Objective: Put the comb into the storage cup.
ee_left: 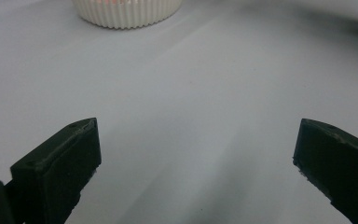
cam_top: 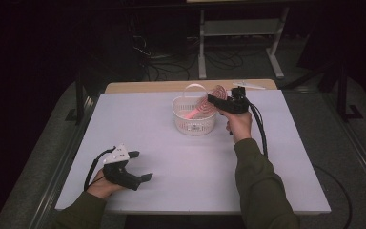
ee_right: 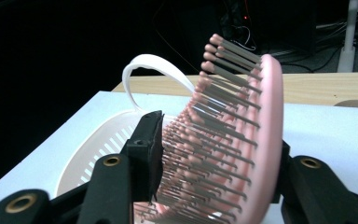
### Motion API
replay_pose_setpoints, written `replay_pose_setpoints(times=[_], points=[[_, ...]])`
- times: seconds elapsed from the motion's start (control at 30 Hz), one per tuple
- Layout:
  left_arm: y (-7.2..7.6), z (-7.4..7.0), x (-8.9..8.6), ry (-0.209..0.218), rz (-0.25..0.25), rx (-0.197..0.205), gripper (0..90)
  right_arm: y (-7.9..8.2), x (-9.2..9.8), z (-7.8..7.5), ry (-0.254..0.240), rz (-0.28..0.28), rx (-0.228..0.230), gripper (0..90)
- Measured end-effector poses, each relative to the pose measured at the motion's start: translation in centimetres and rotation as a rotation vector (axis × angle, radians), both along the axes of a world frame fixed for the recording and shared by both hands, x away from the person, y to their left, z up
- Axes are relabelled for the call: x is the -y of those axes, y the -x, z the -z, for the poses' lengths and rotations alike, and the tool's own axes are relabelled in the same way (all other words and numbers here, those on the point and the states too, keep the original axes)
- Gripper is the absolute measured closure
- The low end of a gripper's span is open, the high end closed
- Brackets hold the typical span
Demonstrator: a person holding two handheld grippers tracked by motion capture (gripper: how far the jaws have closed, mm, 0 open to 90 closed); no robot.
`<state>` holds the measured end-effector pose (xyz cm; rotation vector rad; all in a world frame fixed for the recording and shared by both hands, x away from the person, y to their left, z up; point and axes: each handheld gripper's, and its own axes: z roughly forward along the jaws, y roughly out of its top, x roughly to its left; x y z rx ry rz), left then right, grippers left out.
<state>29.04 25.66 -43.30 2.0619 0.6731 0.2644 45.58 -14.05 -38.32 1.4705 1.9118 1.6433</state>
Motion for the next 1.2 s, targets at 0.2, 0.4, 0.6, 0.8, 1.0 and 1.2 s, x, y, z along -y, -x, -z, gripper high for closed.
replay_pose_setpoints(times=[0.2,0.4,0.6,0.8,1.0,1.2], points=[[0.0,0.0,-0.1,-0.002,-0.005,-0.003,0.6,0.2,0.3,0.2,0.011,0.012,-0.006,42.3],[0.1,-0.1,0.0,-0.003,-0.022,0.001,0.6,0.3,0.7,-0.2,0.038,0.005,-0.006,30.0],[0.1,-0.1,0.0,-0.002,-0.027,0.002,0.6,0.8,1.0,-0.6,0.116,0.001,0.009,15.6],[0.1,0.1,-0.3,-0.006,-0.021,0.000,0.6,1.5,0.9,-1.0,0.169,-0.041,0.019,6.9],[0.1,0.0,-0.3,0.000,-0.015,-0.002,0.6,2.0,0.8,-1.1,0.208,-0.082,0.012,1.0],[0.1,0.0,-0.3,0.004,-0.019,-0.001,0.5,2.5,0.9,-1.2,0.225,-0.102,0.020,0.9]])
